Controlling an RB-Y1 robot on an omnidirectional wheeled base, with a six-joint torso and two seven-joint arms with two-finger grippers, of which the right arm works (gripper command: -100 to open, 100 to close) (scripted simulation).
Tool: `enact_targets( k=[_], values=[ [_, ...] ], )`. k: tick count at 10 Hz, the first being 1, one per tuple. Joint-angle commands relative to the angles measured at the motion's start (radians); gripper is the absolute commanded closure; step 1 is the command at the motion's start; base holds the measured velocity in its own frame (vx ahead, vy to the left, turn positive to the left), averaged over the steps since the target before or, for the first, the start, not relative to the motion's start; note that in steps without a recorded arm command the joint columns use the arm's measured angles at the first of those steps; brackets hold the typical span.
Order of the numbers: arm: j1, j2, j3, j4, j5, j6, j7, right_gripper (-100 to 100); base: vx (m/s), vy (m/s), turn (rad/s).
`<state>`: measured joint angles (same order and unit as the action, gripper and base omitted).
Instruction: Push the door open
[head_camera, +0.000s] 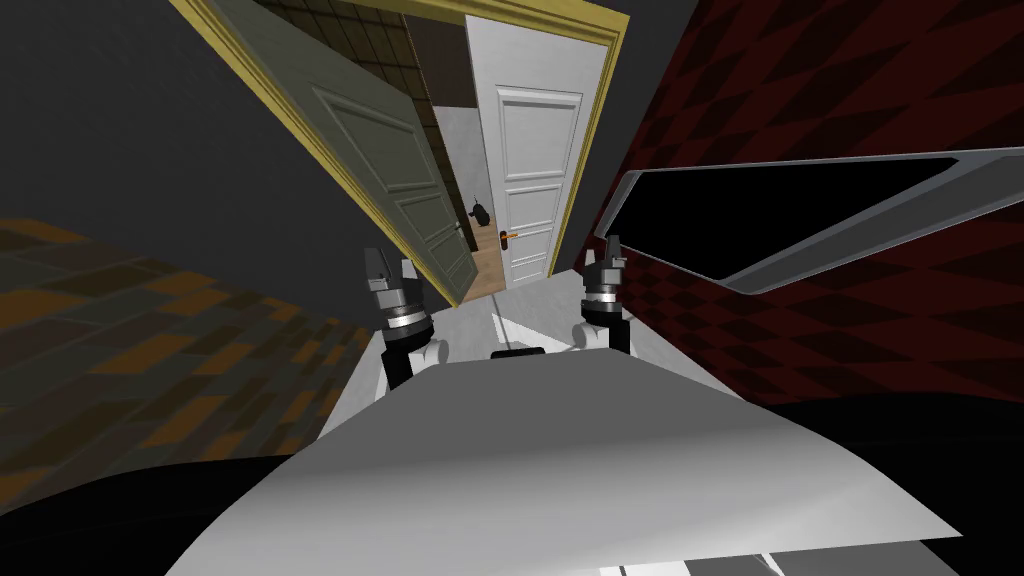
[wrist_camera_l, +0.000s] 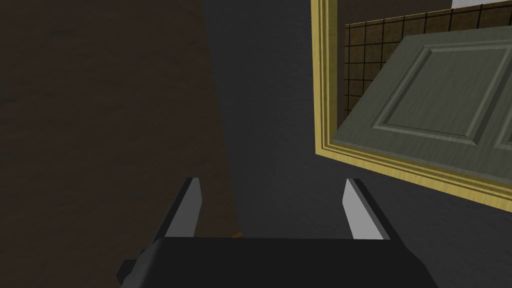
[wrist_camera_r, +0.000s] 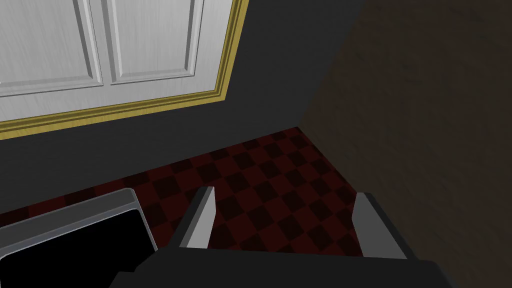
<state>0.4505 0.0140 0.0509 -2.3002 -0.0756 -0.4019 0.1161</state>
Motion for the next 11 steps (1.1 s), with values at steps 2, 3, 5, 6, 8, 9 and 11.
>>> enact_targets(
  k=[2,3,5,6,8,9,11],
  values=[
    [-0.026,-0.012,0.024,0.043,0.0,0.002,-0.009,-100,0.183,0.027,-0.086],
    [-0.036,-0.017,0.033,0.06,-0.001,0.003,-0.013,-100,0.167,-0.043,-0.064],
    [-0.056,-0.025,0.052,0.093,-0.001,0.005,-0.02,-100,0.171,-0.006,-0.063],
    [-0.07,-0.03,0.065,0.117,-0.001,0.006,-0.025,-100,0.168,0.027,-0.084],
    [-0.096,-0.038,0.088,0.16,-0.002,0.008,-0.034,-100,0.129,0.033,-0.077],
    [-0.105,-0.041,0.097,0.175,-0.002,0.009,-0.038,-100,0.141,0.018,-0.095],
    [-0.134,-0.049,0.123,0.222,-0.003,0.012,-0.048,-100,0.15,0.001,-0.089]
  ],
)
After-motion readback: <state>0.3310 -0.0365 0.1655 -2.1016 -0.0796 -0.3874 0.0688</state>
